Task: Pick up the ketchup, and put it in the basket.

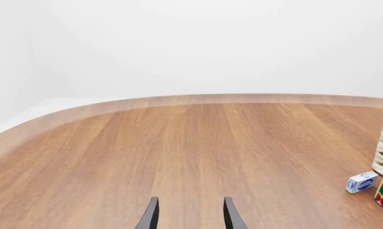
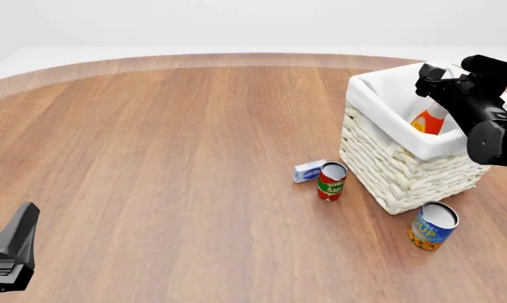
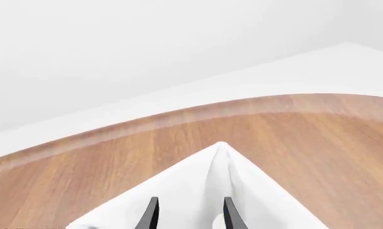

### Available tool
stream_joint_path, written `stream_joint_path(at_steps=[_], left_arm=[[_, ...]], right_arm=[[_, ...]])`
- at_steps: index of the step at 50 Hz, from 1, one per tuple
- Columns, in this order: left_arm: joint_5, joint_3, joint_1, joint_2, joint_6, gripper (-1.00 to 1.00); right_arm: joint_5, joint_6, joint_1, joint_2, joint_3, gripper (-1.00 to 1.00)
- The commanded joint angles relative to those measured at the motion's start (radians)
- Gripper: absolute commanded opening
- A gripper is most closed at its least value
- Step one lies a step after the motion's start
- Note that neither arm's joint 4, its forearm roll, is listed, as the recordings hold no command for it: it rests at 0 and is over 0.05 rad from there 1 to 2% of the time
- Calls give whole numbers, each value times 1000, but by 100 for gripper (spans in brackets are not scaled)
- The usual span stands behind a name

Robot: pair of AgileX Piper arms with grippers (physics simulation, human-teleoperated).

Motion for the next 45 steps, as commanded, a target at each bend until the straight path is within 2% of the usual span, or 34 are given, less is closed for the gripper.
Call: stream_joint_path(at_steps=[1,7,9,12,15,18,19,20,22,23,24,28,34,37,38,39,40,44,45], left_arm=[[0,0,0,0,0,100],[0,0,0,0,0,100],[0,0,0,0,0,100],[0,0,0,0,0,100],[0,0,0,0,0,100],[0,0,0,0,0,100],[0,0,0,0,0,100],[0,0,0,0,0,100],[0,0,0,0,0,100],[0,0,0,0,0,100],[0,0,0,0,0,100],[0,0,0,0,0,100],[0,0,0,0,0,100],[0,0,0,0,0,100],[0,0,0,0,0,100],[0,0,0,0,0,100],[0,0,0,0,0,100],[0,0,0,0,0,100],[0,0,0,0,0,100]], right_arm=[[-26,38,22,-84,81,100],[-48,52,63,-161,134,100],[-89,93,91,-214,182,100],[-189,99,167,-326,281,100],[-295,83,242,-432,398,100],[-433,34,336,-603,601,100],[-434,34,336,-604,602,100],[-463,-6,386,-688,675,100],[-462,33,389,-734,721,100],[-462,33,389,-735,721,100],[-454,6,417,-825,777,100],[-430,10,438,-891,816,100],[-328,-12,484,-1036,864,100],[-210,-37,498,-1172,883,100],[-88,-73,506,-1288,891,100],[19,-75,482,-1381,893,100],[77,-65,469,-1424,893,100],[401,-105,376,-1681,893,100],[424,-136,355,-1686,893,100]])
